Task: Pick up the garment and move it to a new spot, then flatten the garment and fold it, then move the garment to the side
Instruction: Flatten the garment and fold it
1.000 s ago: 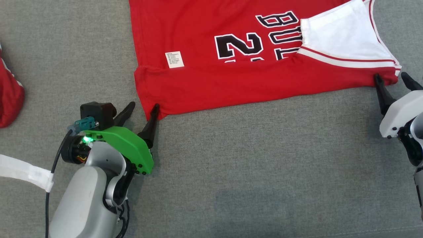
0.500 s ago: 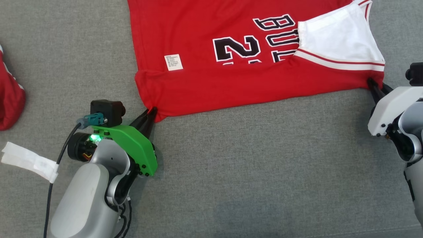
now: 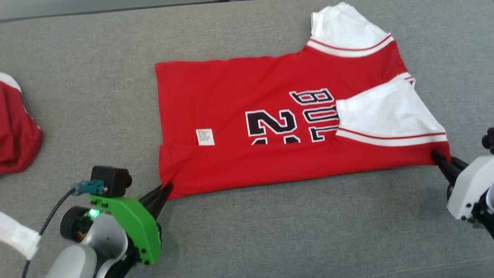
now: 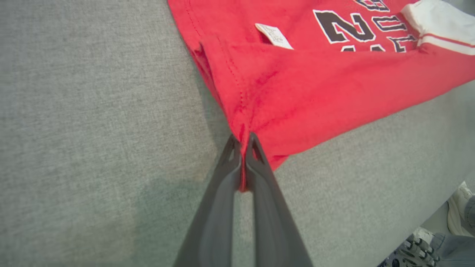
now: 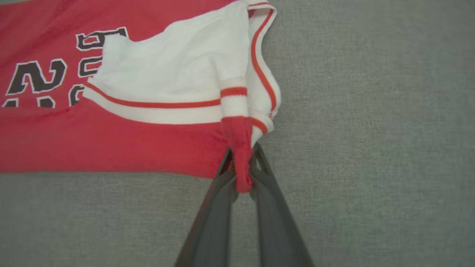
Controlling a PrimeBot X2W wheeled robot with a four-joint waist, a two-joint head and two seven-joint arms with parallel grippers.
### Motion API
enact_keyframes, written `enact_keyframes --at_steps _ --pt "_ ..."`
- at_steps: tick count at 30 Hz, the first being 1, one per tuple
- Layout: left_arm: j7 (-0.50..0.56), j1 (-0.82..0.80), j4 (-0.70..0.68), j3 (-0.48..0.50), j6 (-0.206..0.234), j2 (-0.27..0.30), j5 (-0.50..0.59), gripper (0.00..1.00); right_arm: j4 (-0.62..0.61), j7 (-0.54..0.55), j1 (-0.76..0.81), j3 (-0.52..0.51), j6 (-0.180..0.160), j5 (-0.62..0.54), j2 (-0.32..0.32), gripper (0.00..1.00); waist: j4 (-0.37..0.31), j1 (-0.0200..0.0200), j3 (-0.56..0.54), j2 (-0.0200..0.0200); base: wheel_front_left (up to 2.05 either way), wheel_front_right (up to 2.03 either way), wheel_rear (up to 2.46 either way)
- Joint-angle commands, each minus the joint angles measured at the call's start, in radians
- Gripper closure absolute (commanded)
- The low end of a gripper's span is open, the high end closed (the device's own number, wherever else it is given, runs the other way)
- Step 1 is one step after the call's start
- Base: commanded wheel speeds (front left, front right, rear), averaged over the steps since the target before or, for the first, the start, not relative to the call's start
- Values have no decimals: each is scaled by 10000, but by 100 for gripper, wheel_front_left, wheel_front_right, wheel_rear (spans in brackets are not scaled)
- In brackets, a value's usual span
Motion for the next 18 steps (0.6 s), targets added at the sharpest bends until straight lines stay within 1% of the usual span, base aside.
enact_keyframes --at_steps 1,5,8,10,11,12,13,15,18 --pt "149 594 -461 154 142 295 -153 100 -386 173 582 -191 -18 175 -12 100 -324 0 -346 108 0 0 0" --pt "332 1968 -1541 263 521 535 -312 100 -954 380 1633 -520 -17 294 281 100 -500 0 -261 108 0 0 0" --pt "217 2695 -1918 298 772 415 -427 100 -838 286 2028 -639 -17 334 643 100 -544 0 -106 108 0 0 0" --pt "106 2944 -1997 268 900 378 -330 100 -727 149 2117 -663 -17 170 758 100 -540 0 8 108 0 0 0" --pt "20 3004 -2022 281 970 306 -320 100 -683 71 2116 -625 -17 136 807 91 -527 0 55 108 0 0 0" --pt "-35 3044 -2048 294 1022 238 -318 67 -677 -23 2108 -569 -17 109 806 9 -505 0 99 108 0 0 0" --pt "-96 3057 -2099 279 1011 231 -294 2 -690 -86 2103 -546 -17 128 760 0 -484 0 141 108 0 0 0" --pt "-164 3116 -2190 314 987 275 -345 0 -859 -146 2073 -453 -17 230 513 0 -450 0 211 108 0 0 0" --pt "-219 2931 -2392 561 1029 586 -159 0 -1157 -32 1869 -719 -15 402 188 0 -372 0 321 108 0 0 0"
